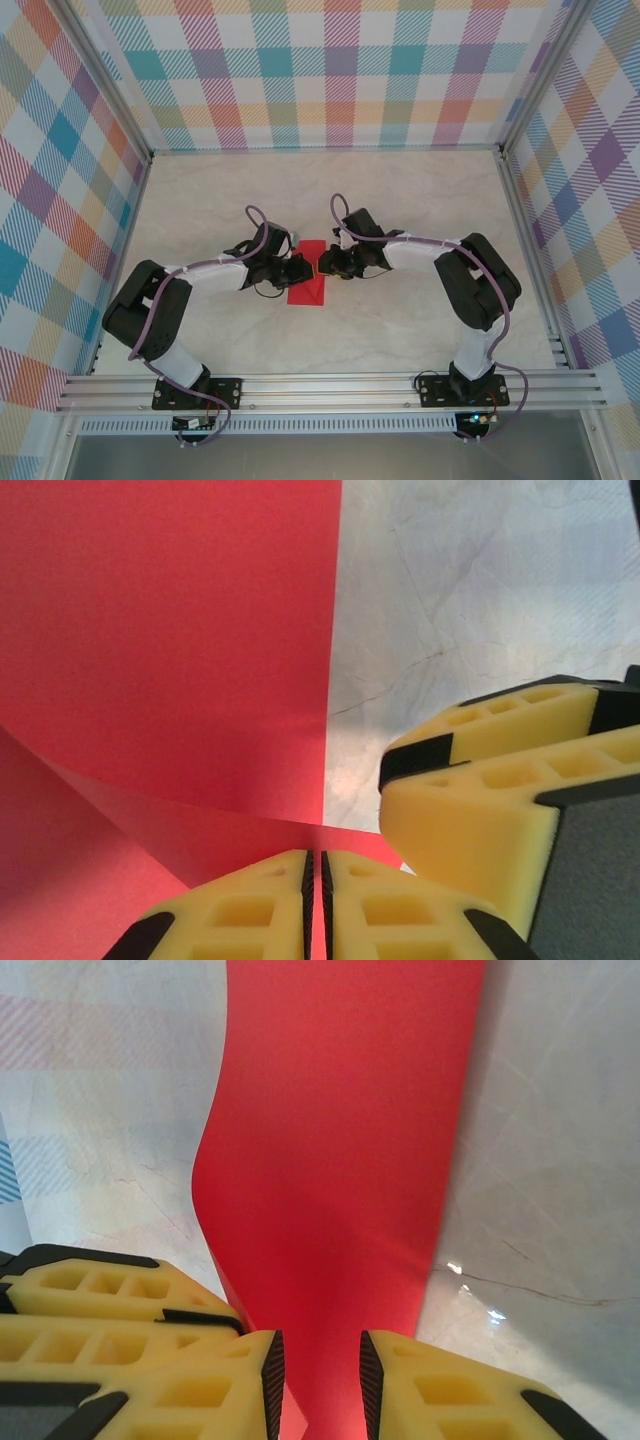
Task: Fold a paper plane with a square sheet of paper (pick it up from the middle)
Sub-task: Fold the triangle a second time at the center of the table.
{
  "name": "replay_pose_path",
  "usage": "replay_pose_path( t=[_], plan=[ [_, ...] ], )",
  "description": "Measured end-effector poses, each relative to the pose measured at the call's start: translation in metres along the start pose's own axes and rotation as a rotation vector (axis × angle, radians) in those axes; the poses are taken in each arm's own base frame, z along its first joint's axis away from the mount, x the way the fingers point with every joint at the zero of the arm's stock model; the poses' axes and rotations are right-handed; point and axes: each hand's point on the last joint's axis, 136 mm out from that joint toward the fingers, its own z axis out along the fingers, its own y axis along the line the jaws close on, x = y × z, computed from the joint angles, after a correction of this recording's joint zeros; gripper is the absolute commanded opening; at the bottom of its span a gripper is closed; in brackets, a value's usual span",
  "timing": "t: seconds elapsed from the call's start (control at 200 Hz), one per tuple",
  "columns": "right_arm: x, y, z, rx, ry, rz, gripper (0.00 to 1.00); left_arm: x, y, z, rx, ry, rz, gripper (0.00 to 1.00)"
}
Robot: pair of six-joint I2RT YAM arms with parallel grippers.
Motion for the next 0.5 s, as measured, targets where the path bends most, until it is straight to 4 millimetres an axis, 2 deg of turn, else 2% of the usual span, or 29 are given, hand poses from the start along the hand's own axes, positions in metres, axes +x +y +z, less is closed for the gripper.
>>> replay_pose_path(
  t=[0.225,0.5],
  plan=[
    [0.0026,0.0023,-0.0081,-0.005,-0.018,-0.017,0.29,-0.0002,0.0035,0.0019,-0.013,-0.002,-0.003,0.12],
    [0.0059,0.0038,-0.0054,-0.025,0.004,-0.02,0.28,0.0005,0.0054,0.0034,-0.018,0.002,-0.006,0.12]
  ],
)
